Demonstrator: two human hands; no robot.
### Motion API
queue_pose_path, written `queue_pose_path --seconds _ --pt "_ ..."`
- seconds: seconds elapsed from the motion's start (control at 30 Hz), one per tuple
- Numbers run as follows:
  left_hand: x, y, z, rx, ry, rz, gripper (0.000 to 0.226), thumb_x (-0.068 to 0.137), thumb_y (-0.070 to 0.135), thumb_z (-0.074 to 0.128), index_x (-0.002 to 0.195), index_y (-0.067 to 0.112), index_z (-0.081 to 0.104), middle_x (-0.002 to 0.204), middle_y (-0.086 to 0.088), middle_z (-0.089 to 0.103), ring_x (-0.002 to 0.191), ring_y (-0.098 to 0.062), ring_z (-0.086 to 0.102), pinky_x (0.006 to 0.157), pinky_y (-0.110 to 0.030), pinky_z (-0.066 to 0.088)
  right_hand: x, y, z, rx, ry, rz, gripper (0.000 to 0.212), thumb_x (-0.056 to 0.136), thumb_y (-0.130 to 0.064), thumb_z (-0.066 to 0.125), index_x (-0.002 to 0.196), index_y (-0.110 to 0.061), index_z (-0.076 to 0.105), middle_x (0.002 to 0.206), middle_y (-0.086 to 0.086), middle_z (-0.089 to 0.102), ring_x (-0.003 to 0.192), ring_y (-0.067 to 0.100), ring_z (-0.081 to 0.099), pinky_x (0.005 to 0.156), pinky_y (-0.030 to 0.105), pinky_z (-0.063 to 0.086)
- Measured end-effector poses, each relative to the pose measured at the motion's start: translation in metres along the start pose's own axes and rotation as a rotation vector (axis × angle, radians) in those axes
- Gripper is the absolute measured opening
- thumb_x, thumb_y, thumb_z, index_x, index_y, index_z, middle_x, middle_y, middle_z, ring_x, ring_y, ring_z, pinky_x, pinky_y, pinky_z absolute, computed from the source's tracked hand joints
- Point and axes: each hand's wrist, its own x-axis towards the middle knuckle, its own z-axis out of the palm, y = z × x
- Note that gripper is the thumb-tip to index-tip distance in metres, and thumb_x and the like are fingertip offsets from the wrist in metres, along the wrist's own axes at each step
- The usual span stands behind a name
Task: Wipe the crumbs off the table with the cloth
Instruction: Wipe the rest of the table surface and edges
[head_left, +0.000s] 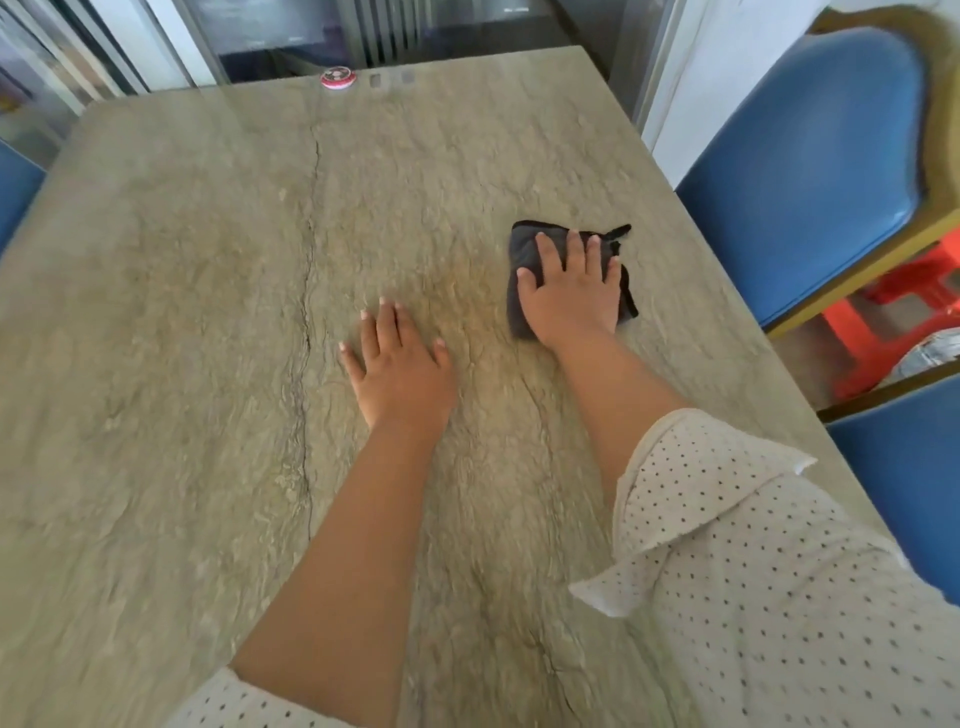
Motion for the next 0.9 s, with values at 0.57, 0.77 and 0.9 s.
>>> queue_pose_path --seconds 0.57,0.77,0.9 --pt "-0.004 0.048 0.02 -0.004 0.027 0.125 0.054 0.101 0.037 0.007 0.153 0.022 0.002 0.162 0.007 -0.006 0.147 -0.013 -0.012 0.116 -0.056 -0.01 0.011 0.08 -0.012 -0.016 0.026 0.091 0.061 0.096 -0.054 0.015 0.151 -0.032 0.008 0.161 0.006 0.0 0.147 0.027 -0.005 0.118 0.049 -0.003" --pt "-0.008 0.051 0.017 -0.038 0.023 0.138 0.055 0.1 0.037 0.012 0.153 0.022 0.012 0.162 0.005 0.004 0.148 -0.016 -0.006 0.116 -0.058 -0.006 -0.052 0.106 -0.017 0.008 0.014 0.248 0.062 0.096 -0.054 0.015 0.152 -0.029 0.007 0.161 0.008 -0.003 0.147 0.028 -0.009 0.118 0.05 -0.003" --pt "-0.029 0.06 0.014 -0.173 0.035 0.221 0.048 0.101 0.034 0.024 0.146 0.021 0.034 0.158 0.004 0.022 0.148 -0.017 0.007 0.117 -0.055 -0.004 -0.114 0.117 -0.014 -0.008 0.034 0.246 0.062 0.096 -0.057 0.015 0.151 -0.03 0.006 0.161 0.006 -0.003 0.147 0.026 -0.008 0.118 0.049 -0.004"
